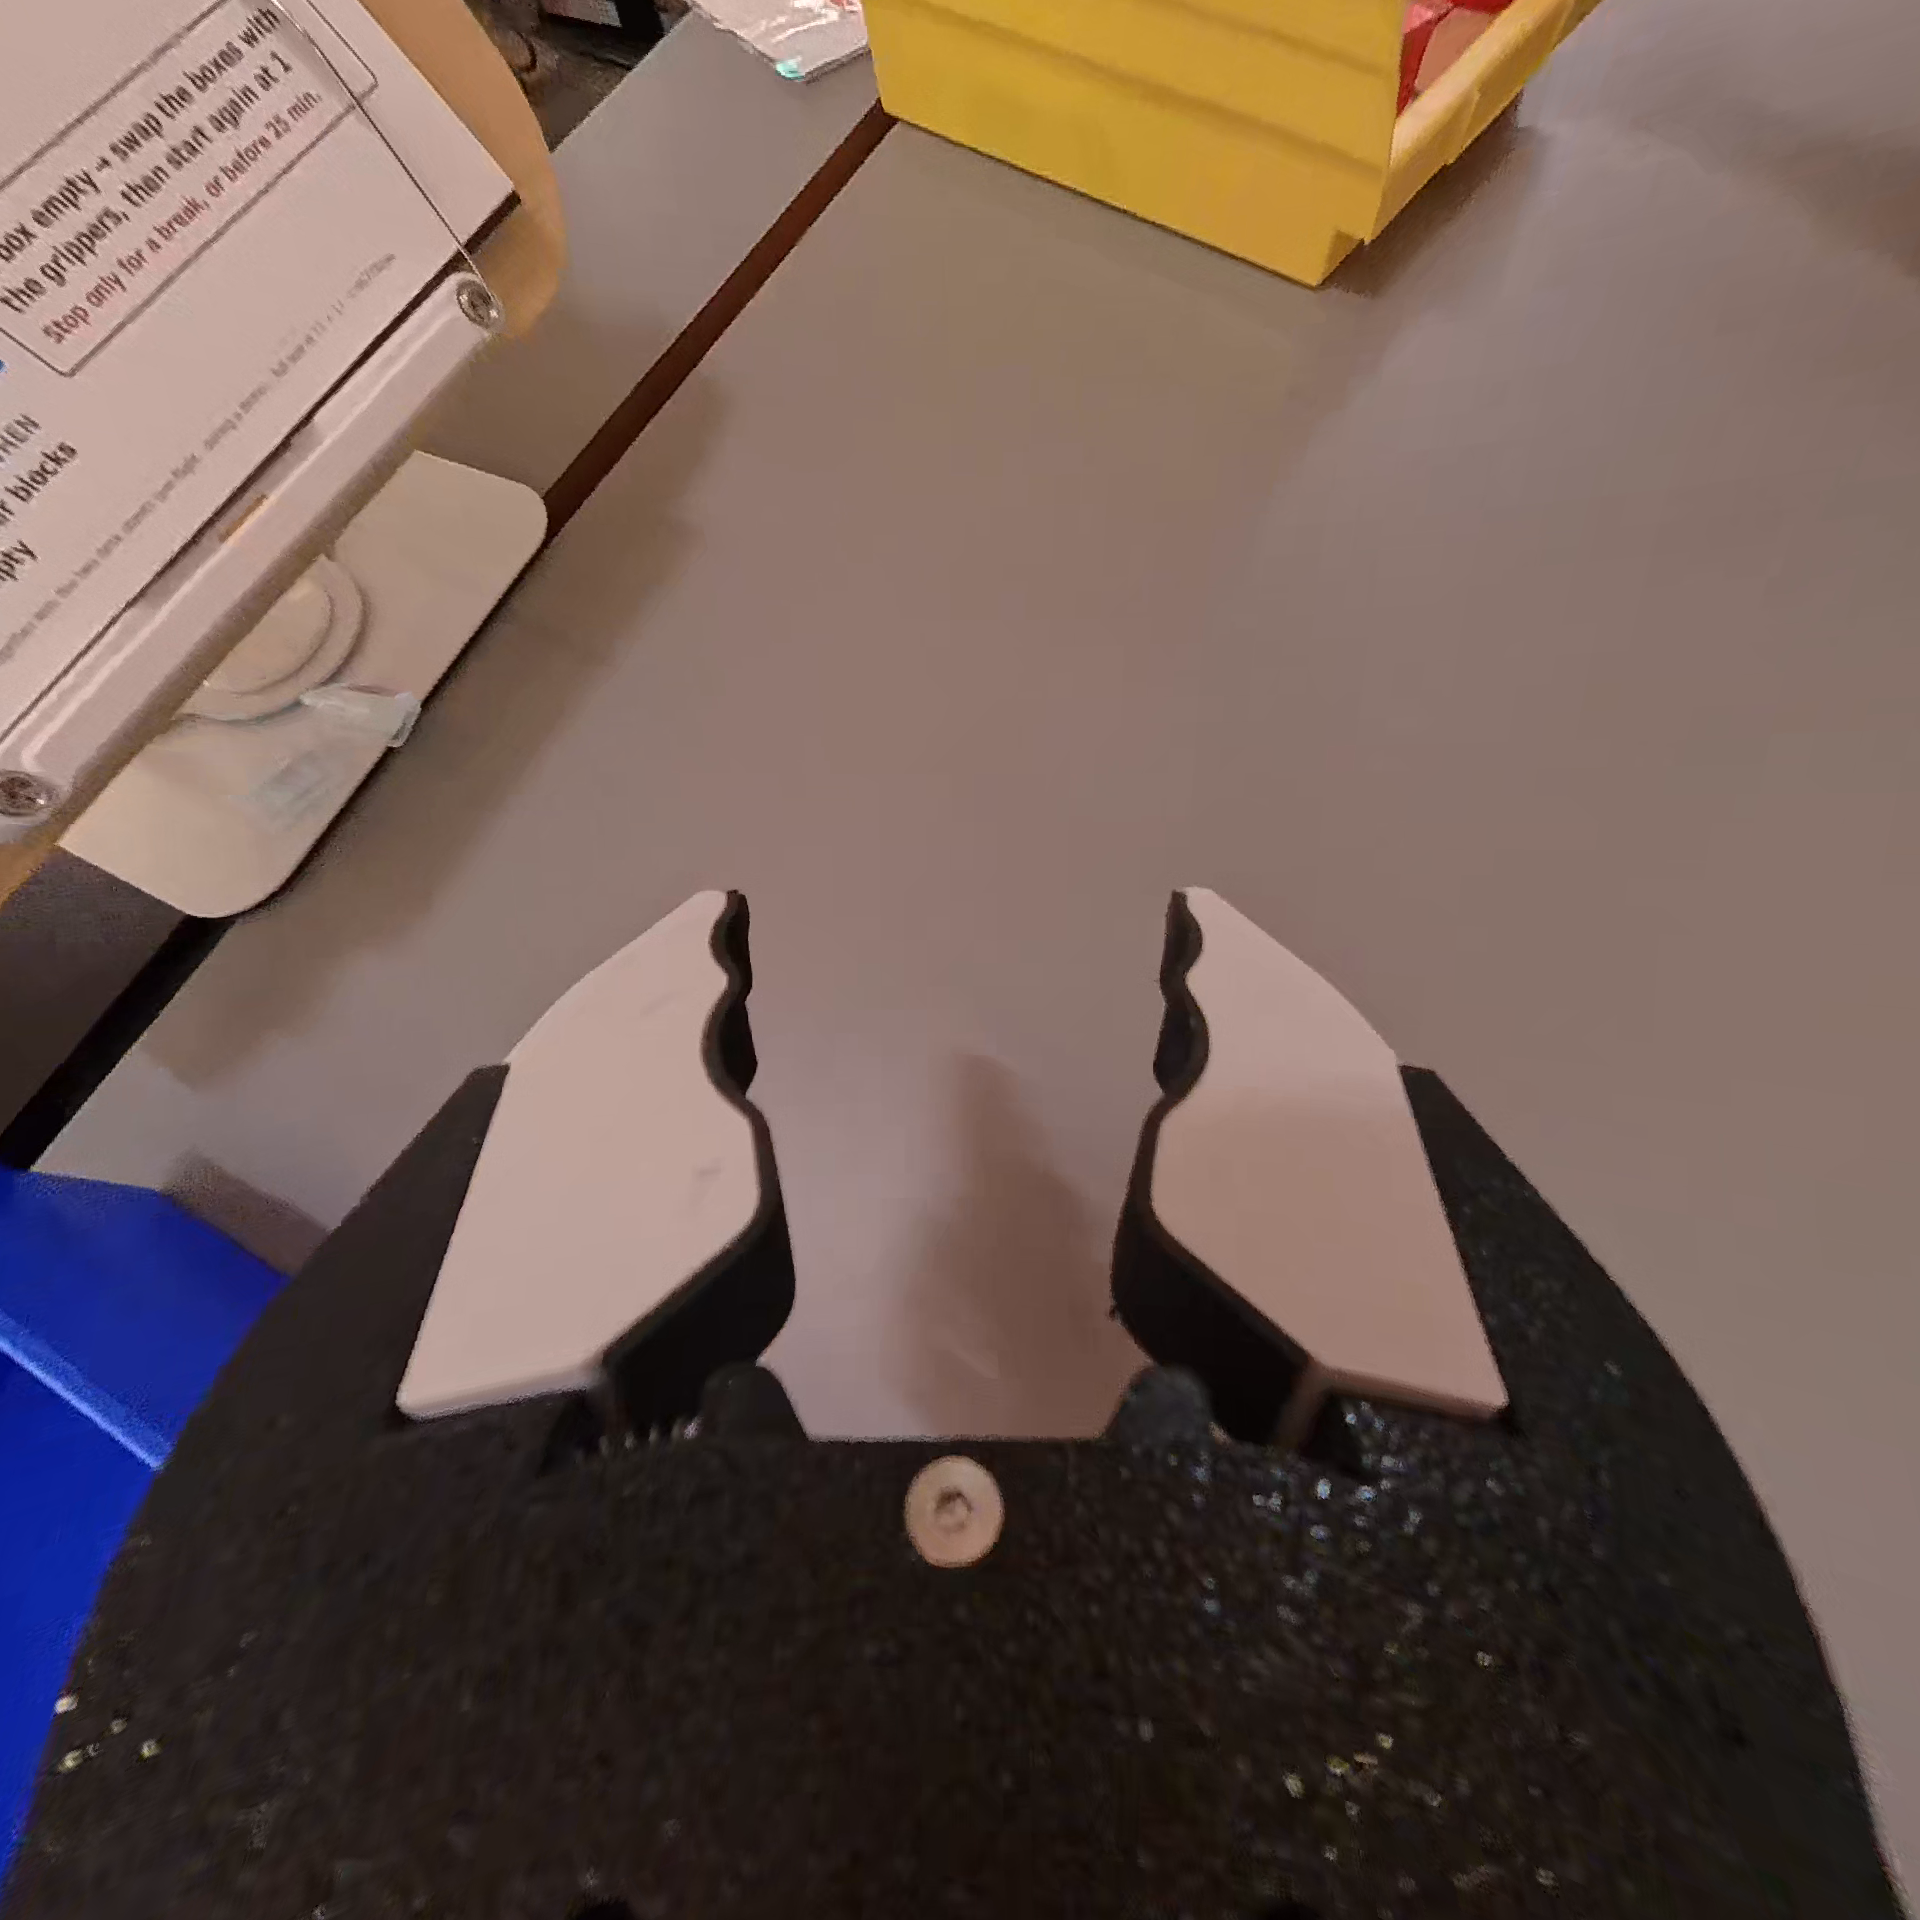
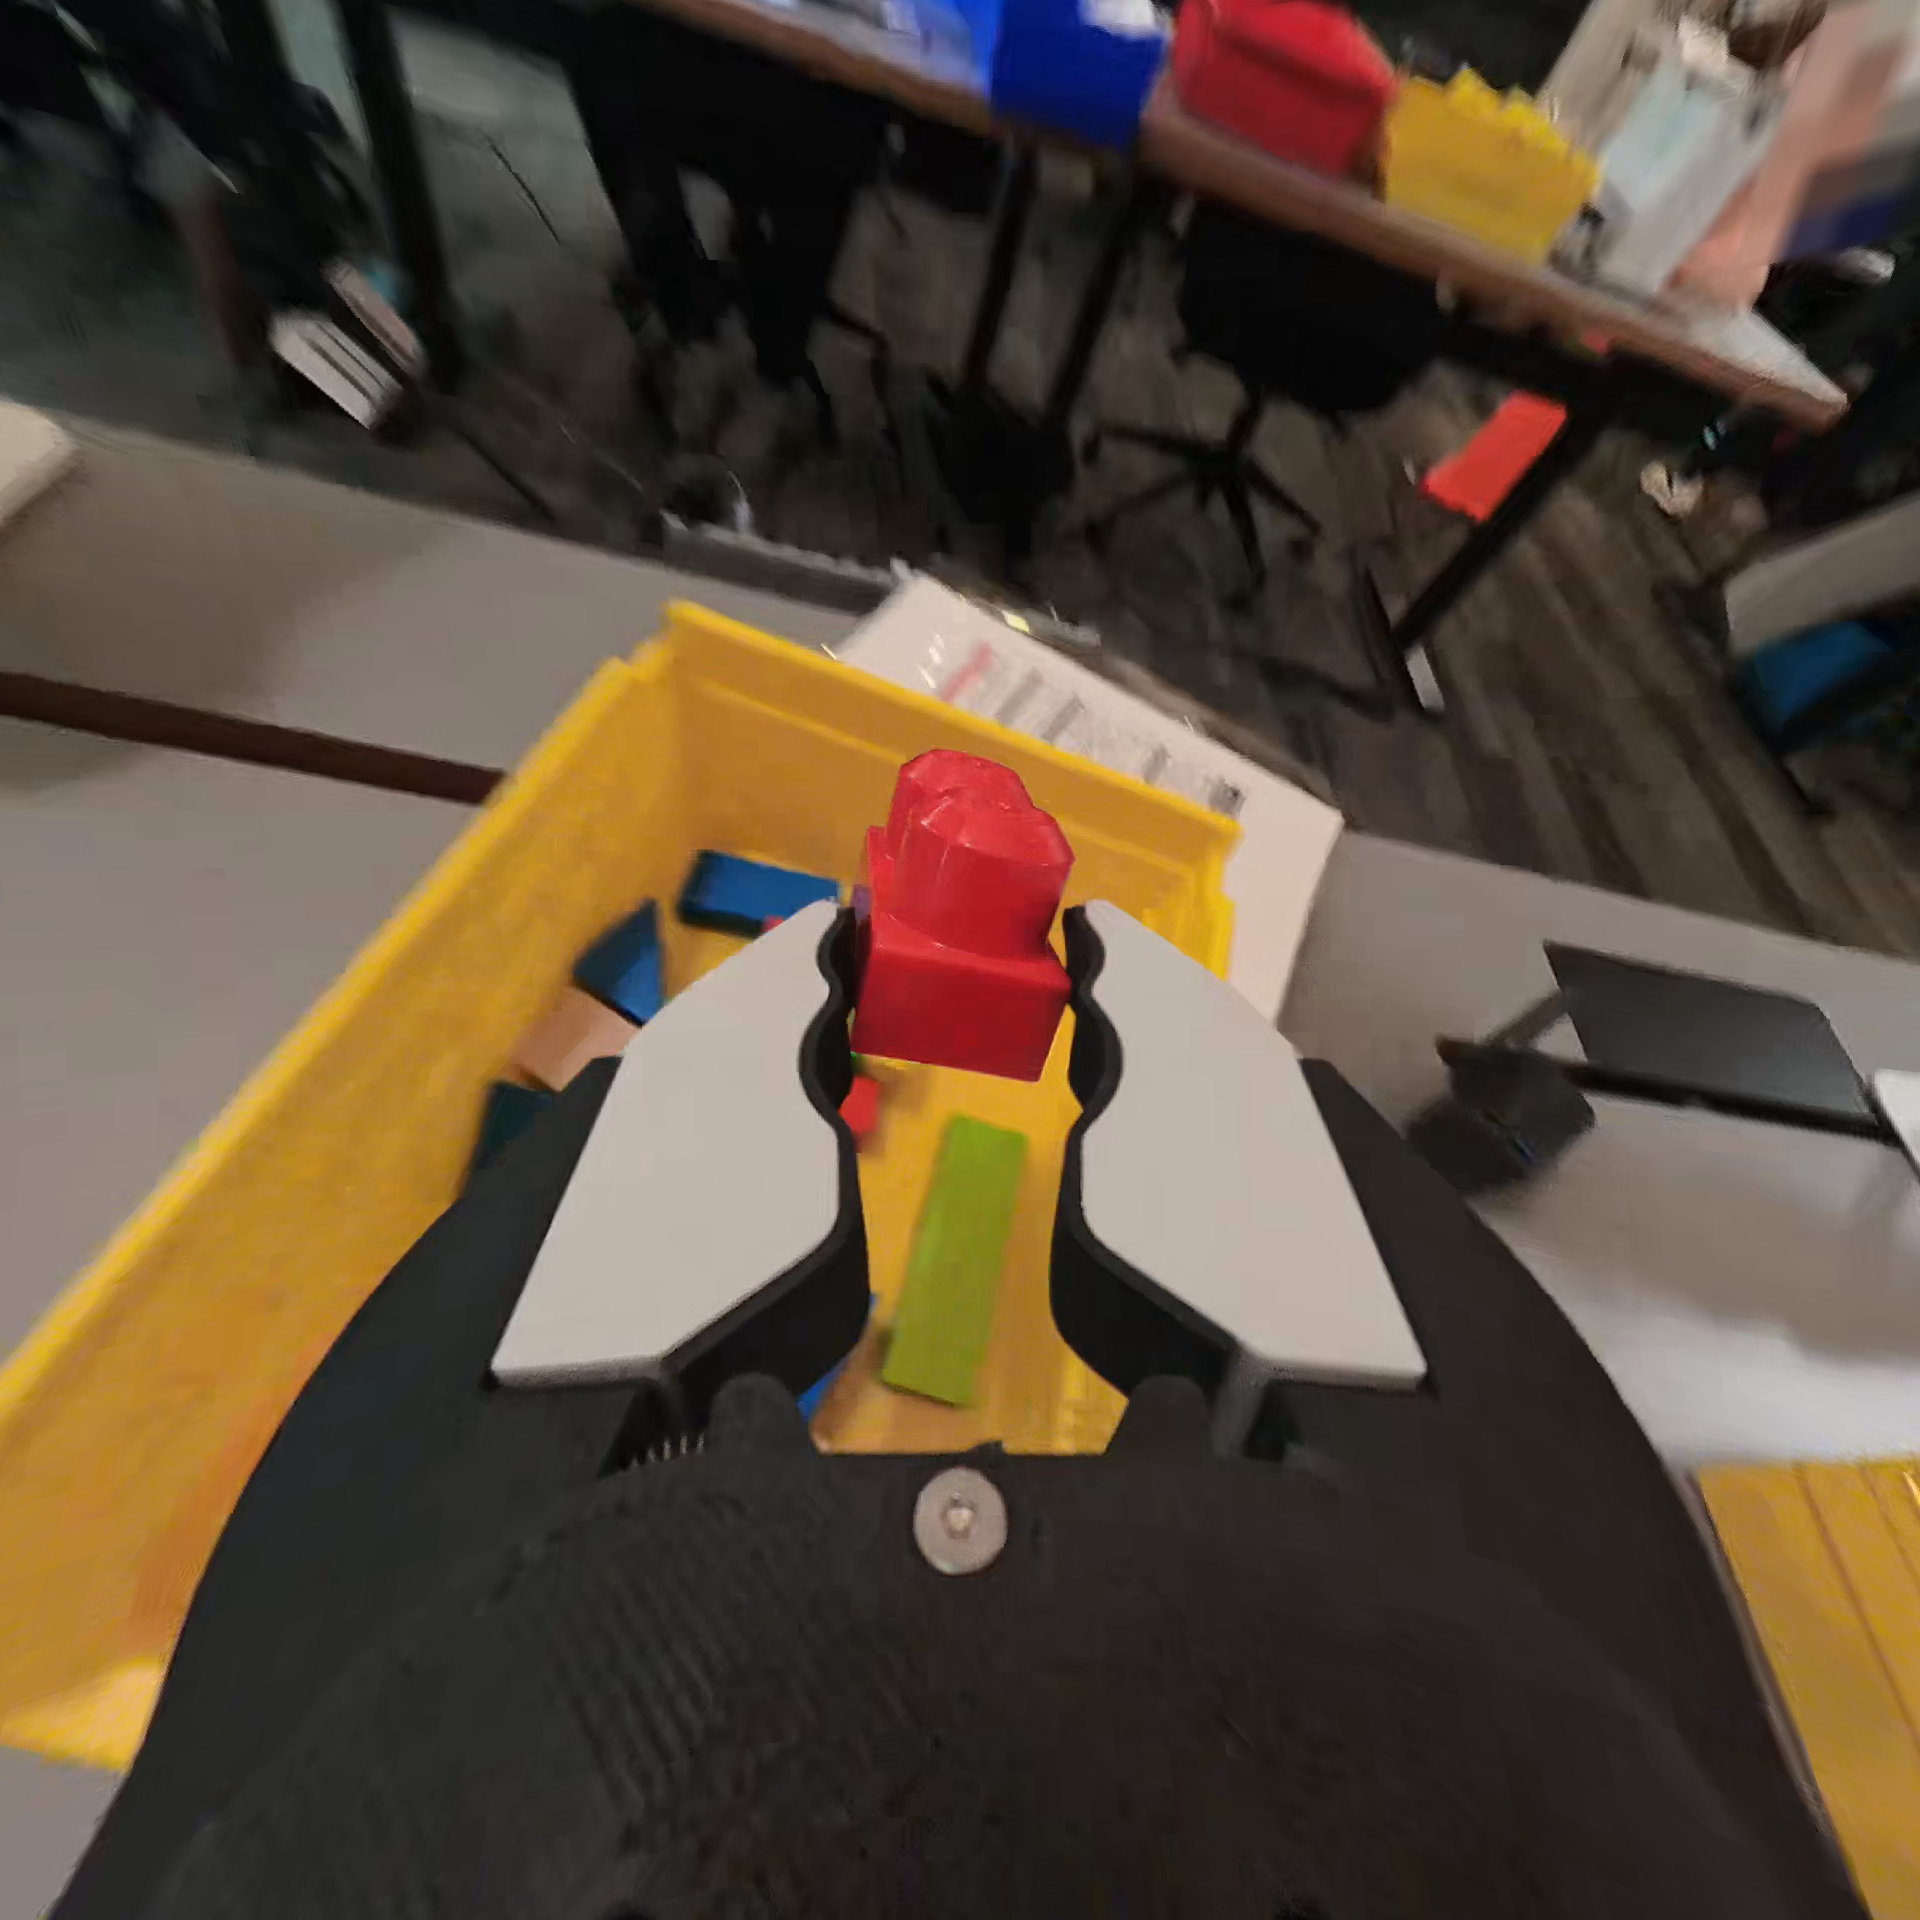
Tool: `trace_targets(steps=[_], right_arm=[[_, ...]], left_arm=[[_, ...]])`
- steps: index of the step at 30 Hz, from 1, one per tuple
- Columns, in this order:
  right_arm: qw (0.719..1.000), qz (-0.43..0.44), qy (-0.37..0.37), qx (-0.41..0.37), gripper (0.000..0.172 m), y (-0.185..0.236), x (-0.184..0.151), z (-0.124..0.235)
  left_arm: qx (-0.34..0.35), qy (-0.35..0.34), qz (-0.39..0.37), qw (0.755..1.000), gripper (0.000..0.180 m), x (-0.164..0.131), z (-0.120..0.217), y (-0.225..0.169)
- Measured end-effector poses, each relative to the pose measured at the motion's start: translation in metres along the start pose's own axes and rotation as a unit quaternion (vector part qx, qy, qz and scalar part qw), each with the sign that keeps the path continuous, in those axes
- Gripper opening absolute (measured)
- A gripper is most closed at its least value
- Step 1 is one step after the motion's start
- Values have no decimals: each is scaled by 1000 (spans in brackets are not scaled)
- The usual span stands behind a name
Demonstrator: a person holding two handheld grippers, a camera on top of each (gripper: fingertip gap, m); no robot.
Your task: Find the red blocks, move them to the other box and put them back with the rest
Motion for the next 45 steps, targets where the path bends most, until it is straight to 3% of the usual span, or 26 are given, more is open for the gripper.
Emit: trace_targets(steps=[3, 9, 12, 17, 23, 28, 32, 38, 45], right_arm=[[998, 17, 55, -27, 39, -23, -25, -25], [991, 51, 125, -13, 39, -20, -45, -54], [990, 58, 126, -18, 55, -21, -48, -53], [997, 28, 78, 9, 63, -22, -37, -23], [998, -41, -15, 36, 60, -20, -36, 61], [991, -77, -95, 46, 55, 4, -60, 144], [983, -97, -150, 33, 53, 21, -77, 190], [985, -77, -156, -5, 54, 24, -99, 214], [987, -70, -135, -61, 65, 7, -118, 224]], left_arm=[[6, 8, 1, 1000, 73, -12, -8, -14], [-13, 12, 22, 1000, 72, -24, -24, -31], [-20, 11, 42, 999, 72, -26, -29, -35], [-25, 16, 42, 999, 72, -23, -38, -39], [-42, 4, 49, 998, 73, -3, -62, -47], [-70, -11, 49, 996, 73, 31, -95, -61], [-104, -32, 62, 992, 74, 76, -126, -74], [-140, -43, 118, 982, 82, 154, -173, -91], [-79, 27, 173, 981, 85, 217, -240, -90]])
Point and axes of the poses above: each gripper's, where its closed fingertips meet, z back along the fingers, x out of its top, y = z × x across the jaws, the point moved 3 cm from there along z, back along the fingers, and after that the axes turned 1 degree about -y, right-handed, at the moved point
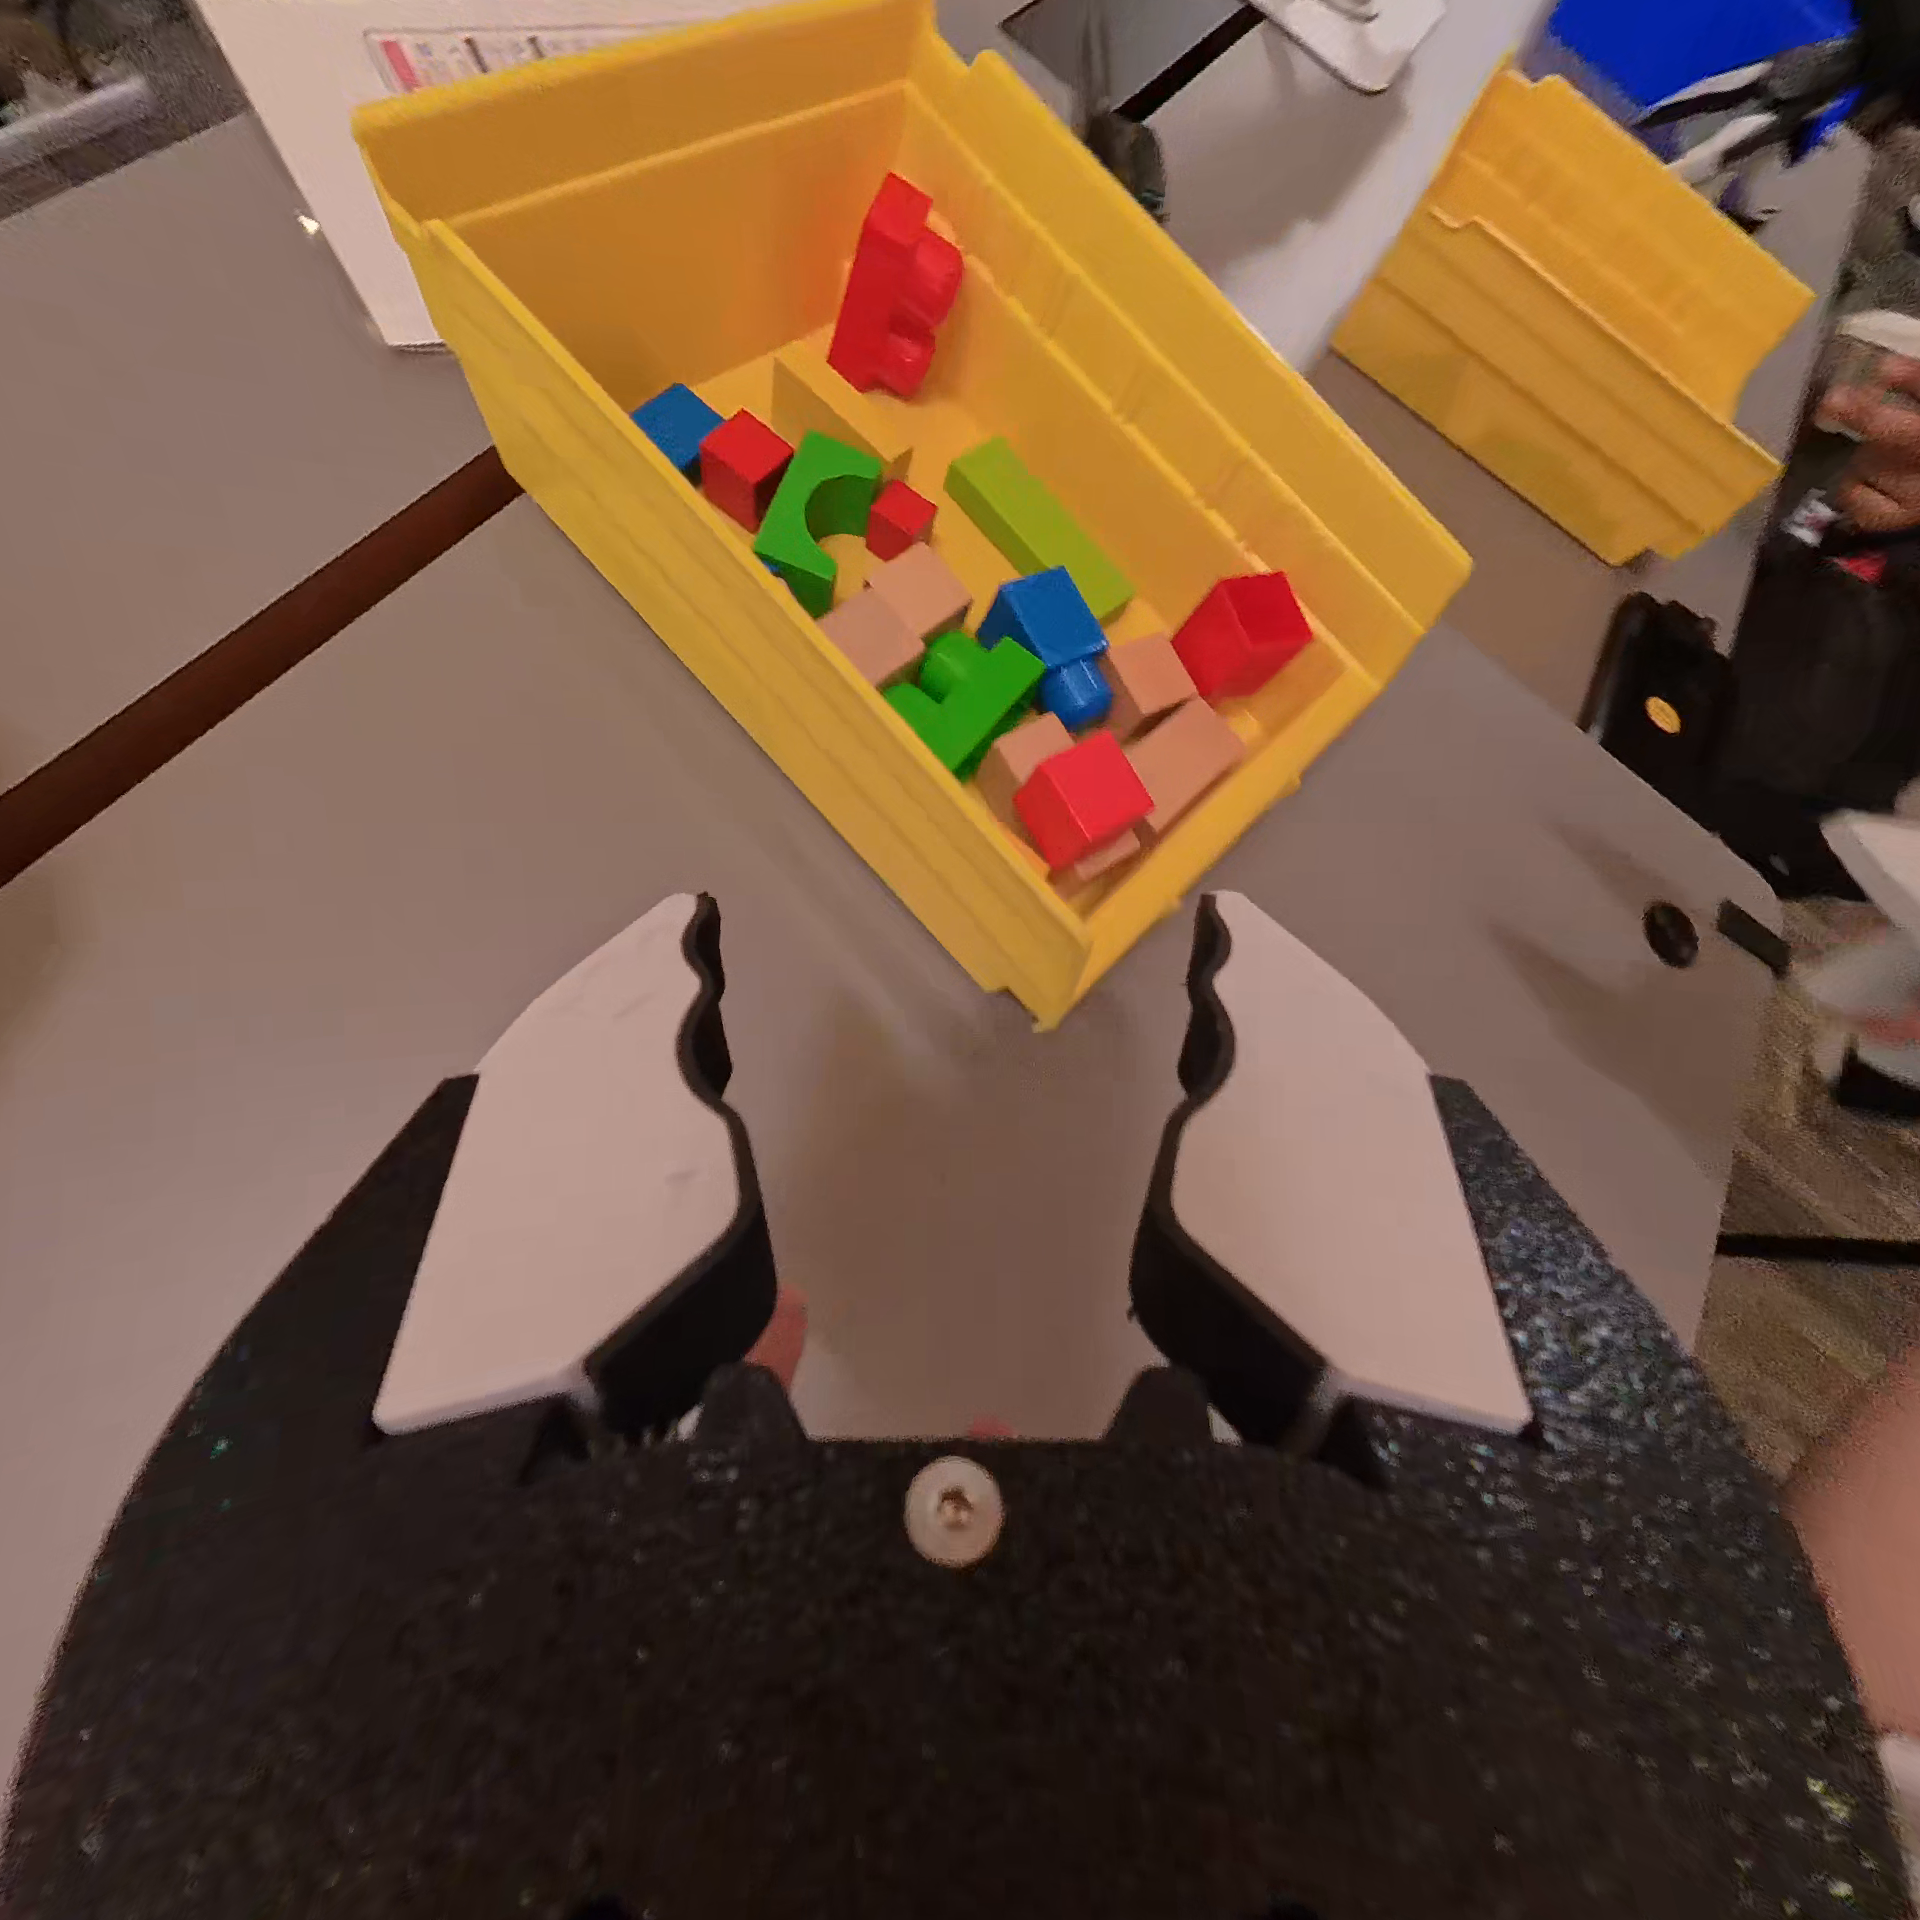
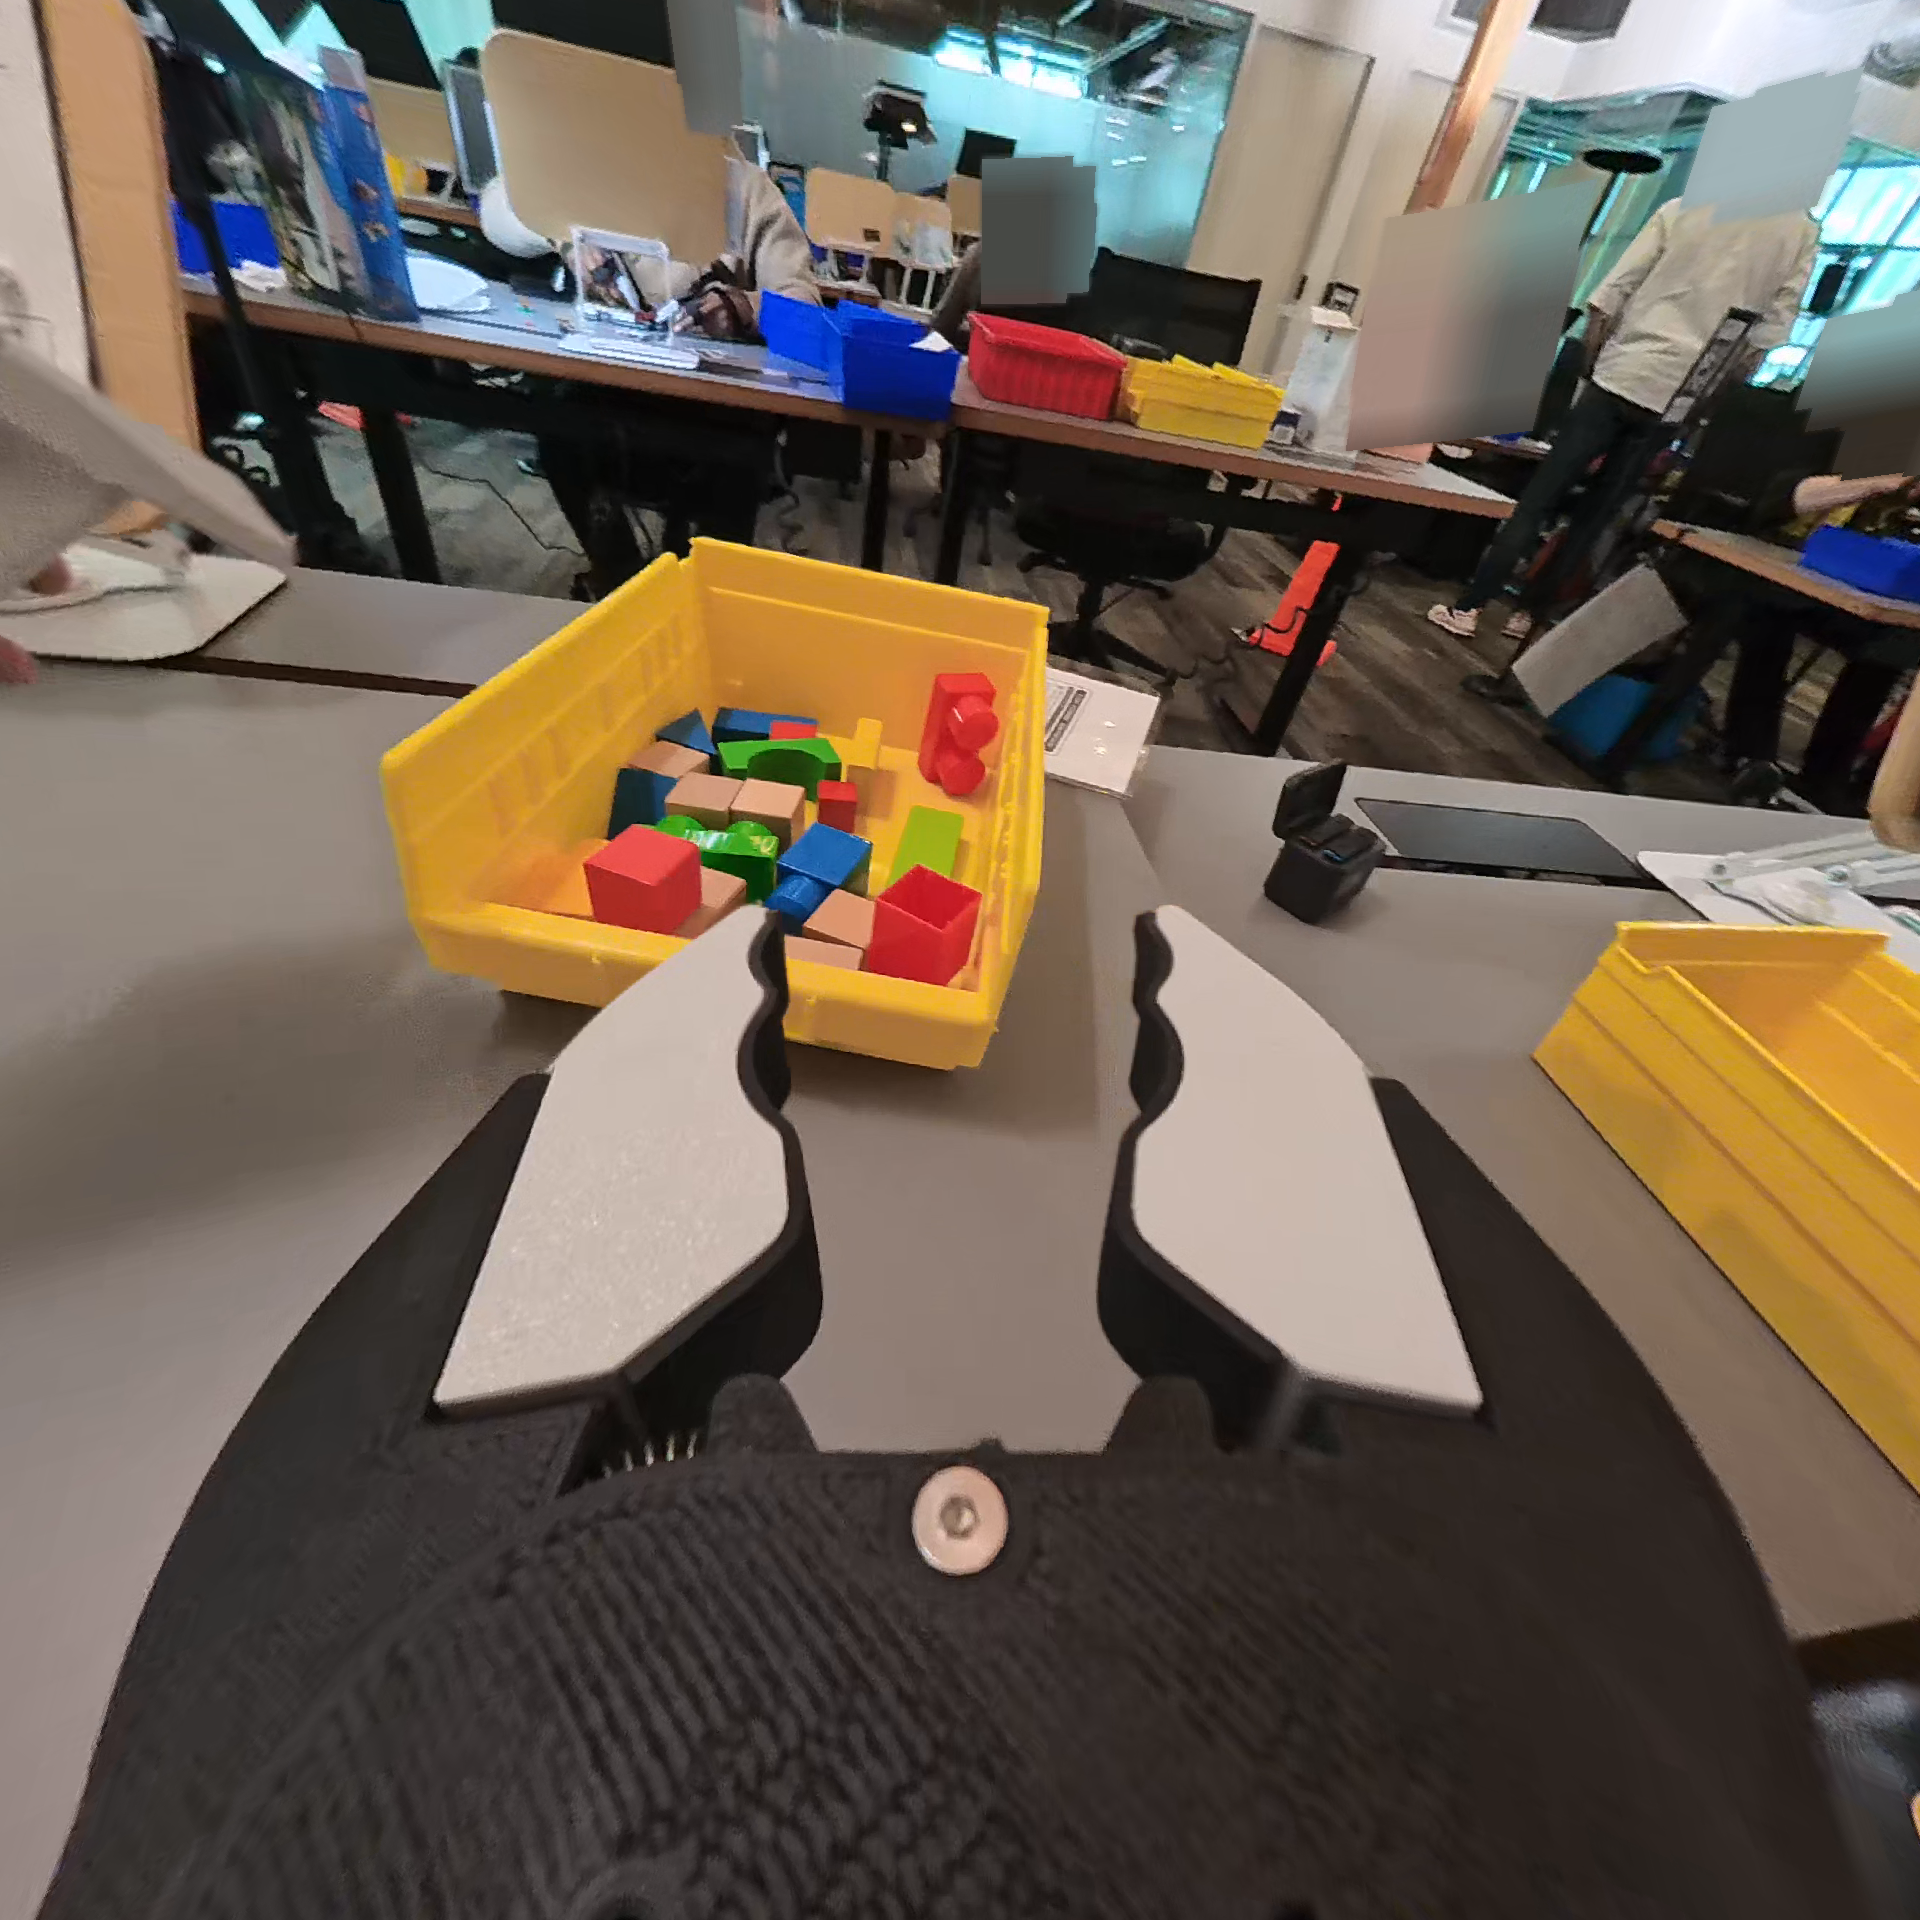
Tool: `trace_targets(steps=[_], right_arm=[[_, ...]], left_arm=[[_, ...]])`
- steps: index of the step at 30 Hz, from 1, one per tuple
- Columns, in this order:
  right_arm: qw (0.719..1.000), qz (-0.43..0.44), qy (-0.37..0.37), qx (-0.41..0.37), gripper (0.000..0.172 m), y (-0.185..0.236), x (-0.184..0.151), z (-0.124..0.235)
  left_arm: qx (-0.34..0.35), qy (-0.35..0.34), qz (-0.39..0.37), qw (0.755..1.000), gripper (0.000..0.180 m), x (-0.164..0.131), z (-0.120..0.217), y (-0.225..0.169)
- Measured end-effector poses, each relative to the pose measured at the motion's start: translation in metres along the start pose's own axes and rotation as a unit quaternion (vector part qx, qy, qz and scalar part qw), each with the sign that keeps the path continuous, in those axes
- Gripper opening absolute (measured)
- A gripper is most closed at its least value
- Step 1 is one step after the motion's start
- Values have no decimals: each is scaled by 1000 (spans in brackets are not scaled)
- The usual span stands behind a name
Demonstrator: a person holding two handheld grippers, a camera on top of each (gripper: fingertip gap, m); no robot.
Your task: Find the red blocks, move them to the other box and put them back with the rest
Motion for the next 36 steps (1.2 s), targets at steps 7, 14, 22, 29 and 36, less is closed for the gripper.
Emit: trace_targets(steps=[7, 14, 22, 29, 36], right_arm=[[1000, -8, 7, 9, 83, -3, -9, 8], [1000, -3, 15, 6, 86, -7, -16, 18], [1000, -1, 11, 21, 84, -3, -19, 29], [1000, -6, 20, 9, 81, -9, -26, 35], [1000, -17, 23, 7, 79, -12, -31, 34]], left_arm=[[115, 118, 22, 986, 87, 37, -71, 21], [218, 220, 79, 948, 83, 33, -124, 58], [256, 223, 110, 934, 41, 18, -151, 78], [232, 208, 108, 944, 7, 22, -156, 81], [180, 229, 128, 948, 4, 13, -124, 97]])
Point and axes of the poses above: each gripper's, where its closed fingertips meet, z back along the fingers, x out of its top, y = z × x across the jaws, the point moved 3 cm from there along z, back along the fingers, and after that the axes turned 1 degree about -y, right-handed, at the moved point
